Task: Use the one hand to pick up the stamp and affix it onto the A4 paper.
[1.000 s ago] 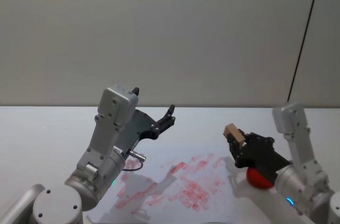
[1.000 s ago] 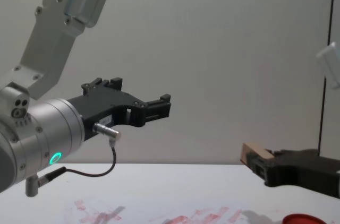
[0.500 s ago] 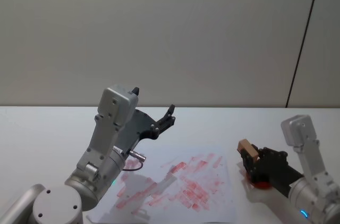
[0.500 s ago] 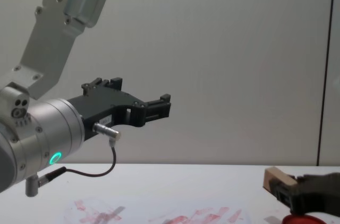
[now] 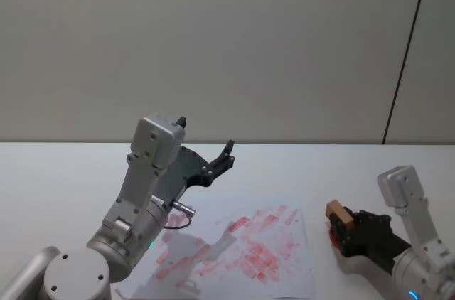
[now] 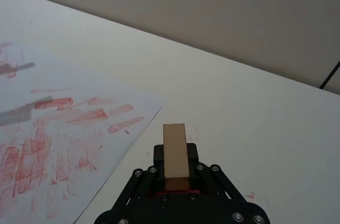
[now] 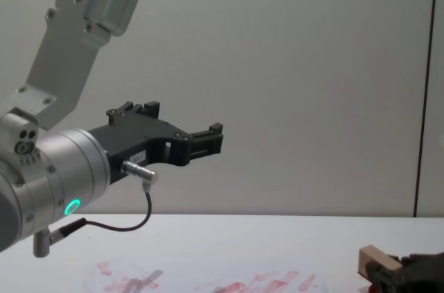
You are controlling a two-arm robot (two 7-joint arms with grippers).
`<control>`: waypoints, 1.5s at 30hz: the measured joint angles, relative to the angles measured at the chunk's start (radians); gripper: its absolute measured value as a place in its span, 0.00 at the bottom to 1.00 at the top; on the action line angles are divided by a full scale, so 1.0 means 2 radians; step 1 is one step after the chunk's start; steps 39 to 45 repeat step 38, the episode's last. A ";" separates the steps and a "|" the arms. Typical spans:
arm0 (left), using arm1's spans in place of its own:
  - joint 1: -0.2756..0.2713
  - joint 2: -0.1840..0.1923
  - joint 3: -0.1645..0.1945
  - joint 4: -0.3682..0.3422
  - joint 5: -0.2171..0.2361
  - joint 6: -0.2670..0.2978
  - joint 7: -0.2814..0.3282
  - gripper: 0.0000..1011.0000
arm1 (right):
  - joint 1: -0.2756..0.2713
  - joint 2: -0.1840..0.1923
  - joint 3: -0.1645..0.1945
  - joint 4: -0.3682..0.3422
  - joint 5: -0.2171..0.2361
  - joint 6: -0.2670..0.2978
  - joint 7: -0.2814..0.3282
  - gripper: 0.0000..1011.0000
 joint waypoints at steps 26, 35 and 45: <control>0.000 0.000 0.000 0.000 0.000 0.000 0.000 0.99 | 0.001 0.002 0.003 0.005 0.001 -0.001 0.005 0.71; 0.000 0.000 0.000 0.000 0.000 0.000 0.000 0.99 | -0.004 0.003 0.007 -0.027 0.018 -0.019 -0.001 0.98; 0.000 0.000 0.000 0.000 0.000 0.000 0.000 0.99 | -0.006 0.003 0.007 -0.038 0.024 -0.024 -0.004 0.99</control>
